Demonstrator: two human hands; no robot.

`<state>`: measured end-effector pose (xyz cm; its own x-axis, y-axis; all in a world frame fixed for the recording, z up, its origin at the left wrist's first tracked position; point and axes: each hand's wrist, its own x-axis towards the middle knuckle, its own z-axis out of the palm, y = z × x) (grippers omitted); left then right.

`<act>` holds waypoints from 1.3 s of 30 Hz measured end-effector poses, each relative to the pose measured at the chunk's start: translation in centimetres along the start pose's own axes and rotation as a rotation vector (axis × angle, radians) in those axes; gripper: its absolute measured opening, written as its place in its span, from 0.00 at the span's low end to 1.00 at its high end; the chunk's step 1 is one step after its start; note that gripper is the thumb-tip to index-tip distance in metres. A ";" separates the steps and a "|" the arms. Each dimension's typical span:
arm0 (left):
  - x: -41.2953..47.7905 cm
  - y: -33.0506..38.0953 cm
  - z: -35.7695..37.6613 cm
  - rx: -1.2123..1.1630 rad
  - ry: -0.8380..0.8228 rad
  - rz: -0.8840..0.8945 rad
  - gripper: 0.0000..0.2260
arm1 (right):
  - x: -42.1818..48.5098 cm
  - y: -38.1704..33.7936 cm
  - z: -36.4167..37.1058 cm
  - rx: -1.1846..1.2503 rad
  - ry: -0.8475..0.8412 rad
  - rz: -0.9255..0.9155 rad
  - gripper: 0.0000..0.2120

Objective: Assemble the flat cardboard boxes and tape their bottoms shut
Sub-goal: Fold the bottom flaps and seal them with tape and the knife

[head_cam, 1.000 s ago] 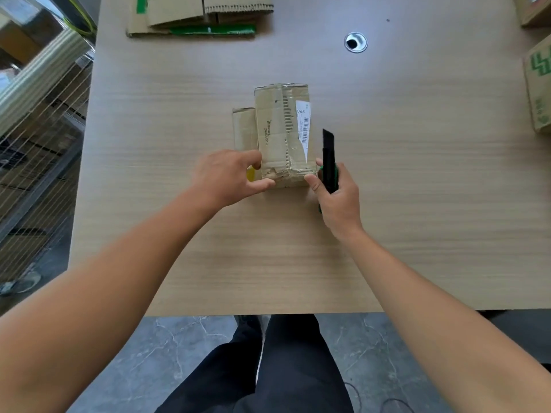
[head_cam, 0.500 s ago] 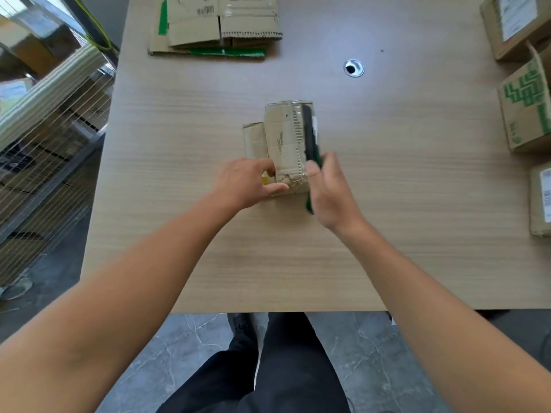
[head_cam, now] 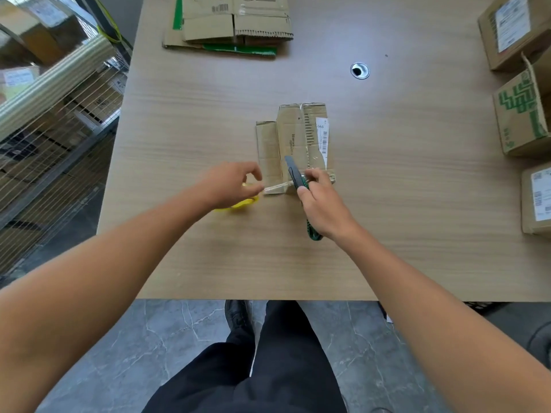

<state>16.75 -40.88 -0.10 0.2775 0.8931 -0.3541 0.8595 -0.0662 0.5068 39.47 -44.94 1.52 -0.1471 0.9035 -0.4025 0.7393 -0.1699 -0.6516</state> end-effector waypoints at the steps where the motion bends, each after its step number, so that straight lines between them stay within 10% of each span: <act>1: 0.2 0.1 -0.4 0.093 0.007 0.014 0.09 | 0.1 0.0 -0.2 0.017 -0.030 0.010 0.20; 20: -0.1 1.7 0.0 0.243 0.302 0.197 0.07 | 0.2 -1.7 0.6 -0.524 -0.340 0.098 0.19; 29: 3.2 -1.0 -2.9 0.358 0.413 0.184 0.21 | -1.4 3.1 1.5 0.229 0.115 -0.170 0.13; 39: 4.2 -0.2 -2.0 0.358 0.394 0.151 0.18 | -0.7 3.1 -0.7 -0.301 -0.332 -0.200 0.17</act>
<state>16.95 -36.20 -0.13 0.2870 0.9562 0.0575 0.9339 -0.2927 0.2056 42.28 -45.84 0.21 -0.4709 0.7242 -0.5037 0.8252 0.1597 -0.5419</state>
